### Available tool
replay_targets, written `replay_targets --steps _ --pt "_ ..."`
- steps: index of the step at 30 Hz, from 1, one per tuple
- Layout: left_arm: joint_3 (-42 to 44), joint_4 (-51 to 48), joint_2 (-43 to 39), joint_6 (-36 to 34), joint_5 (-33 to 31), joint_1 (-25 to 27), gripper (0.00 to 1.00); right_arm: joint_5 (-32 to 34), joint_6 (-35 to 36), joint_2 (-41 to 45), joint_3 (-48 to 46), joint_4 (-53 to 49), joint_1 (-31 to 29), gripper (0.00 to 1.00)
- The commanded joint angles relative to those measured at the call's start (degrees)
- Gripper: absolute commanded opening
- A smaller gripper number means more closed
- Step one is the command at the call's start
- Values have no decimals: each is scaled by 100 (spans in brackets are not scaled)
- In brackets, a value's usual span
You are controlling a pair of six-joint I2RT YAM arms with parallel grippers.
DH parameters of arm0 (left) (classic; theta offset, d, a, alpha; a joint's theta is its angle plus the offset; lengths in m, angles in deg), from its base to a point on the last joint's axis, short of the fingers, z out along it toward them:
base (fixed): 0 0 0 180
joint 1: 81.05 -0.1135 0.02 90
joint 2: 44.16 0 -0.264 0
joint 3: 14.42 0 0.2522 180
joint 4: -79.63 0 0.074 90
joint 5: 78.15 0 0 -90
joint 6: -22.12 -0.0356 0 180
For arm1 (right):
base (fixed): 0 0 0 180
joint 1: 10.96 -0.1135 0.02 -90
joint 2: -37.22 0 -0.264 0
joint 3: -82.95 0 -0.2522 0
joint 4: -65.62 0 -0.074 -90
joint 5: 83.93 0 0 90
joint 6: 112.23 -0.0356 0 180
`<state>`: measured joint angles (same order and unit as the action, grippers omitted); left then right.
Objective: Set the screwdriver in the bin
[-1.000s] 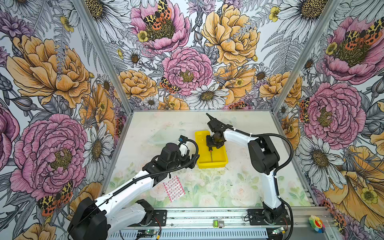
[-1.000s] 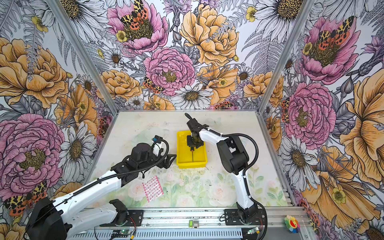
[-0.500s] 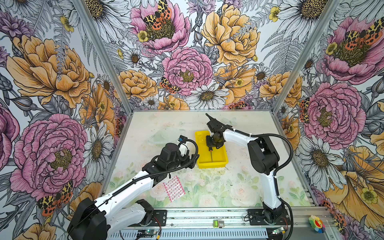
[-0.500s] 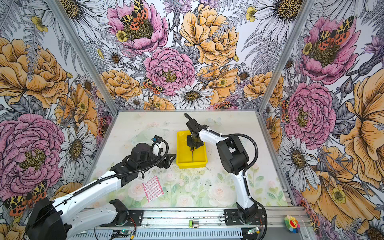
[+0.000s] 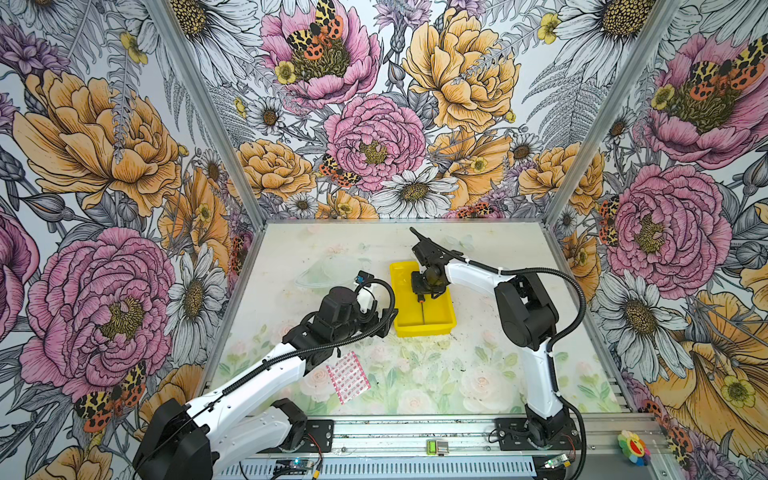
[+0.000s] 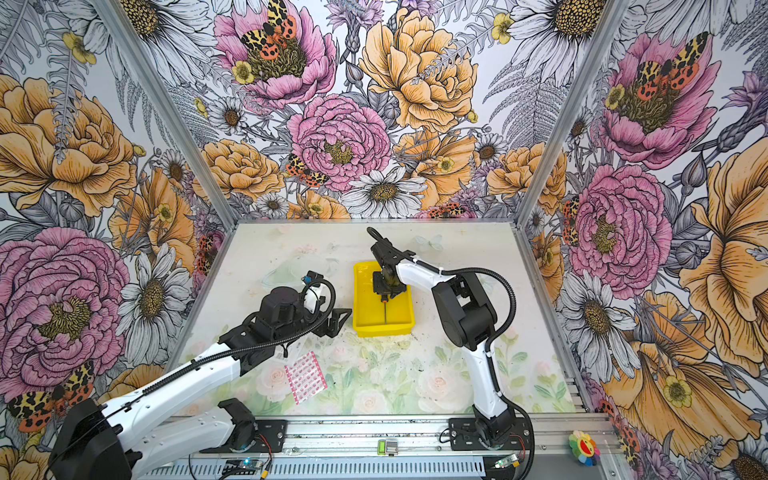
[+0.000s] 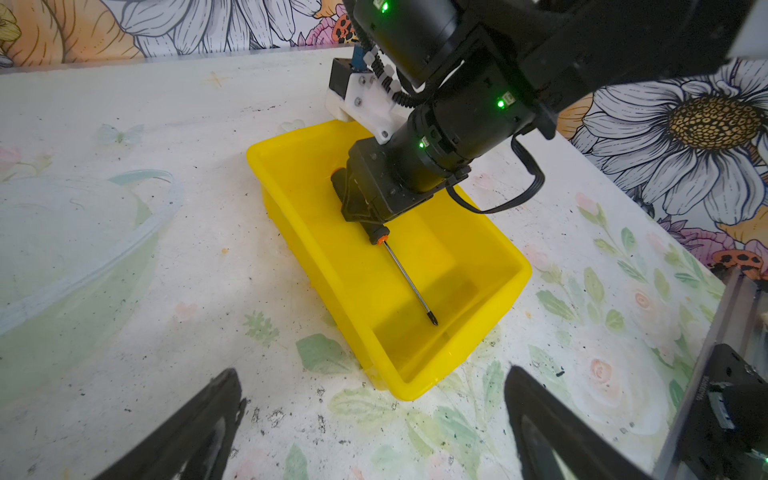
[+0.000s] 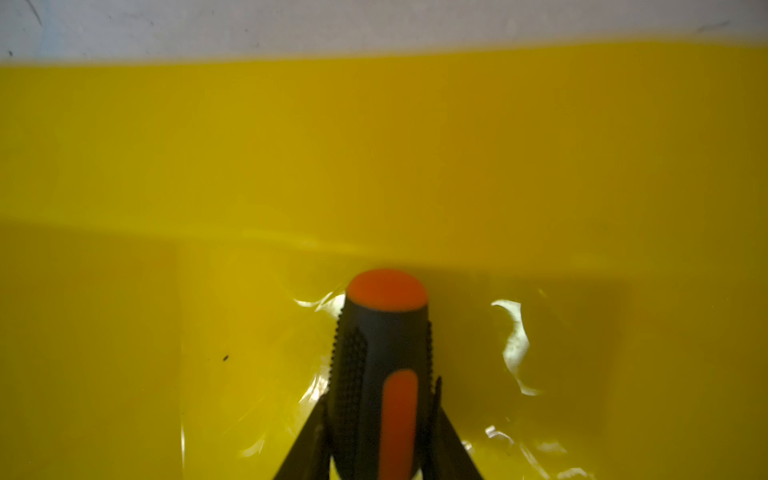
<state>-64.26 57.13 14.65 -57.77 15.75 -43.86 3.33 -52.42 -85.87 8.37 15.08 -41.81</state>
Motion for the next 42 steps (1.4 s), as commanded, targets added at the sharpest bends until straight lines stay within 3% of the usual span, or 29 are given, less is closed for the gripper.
replay_targets --steps 1,9,15,33,38,40,42 --pt "57 117 -85 0 -88 -66 99 166 -53 202 -91 -4 -62 35" --pt "57 117 -45 6 -121 -63 99 195 -59 293 -104 -4 -88 42" --pt "48 117 -49 0 -194 -54 99 220 -57 406 -112 -5 -101 53" --pt "-110 -493 -205 -58 -1140 -52 99 412 -74 1420 -614 -13 -159 72" --pt "-143 -581 -289 -114 -1218 -97 99 504 -24 1824 -807 -5 -164 84" --pt "-154 -619 -347 -158 -1314 -114 99 616 55 2034 -912 -6 -174 98" --pt "-154 -654 -386 -187 -1428 -144 99 800 160 2262 -1027 -7 -185 100"
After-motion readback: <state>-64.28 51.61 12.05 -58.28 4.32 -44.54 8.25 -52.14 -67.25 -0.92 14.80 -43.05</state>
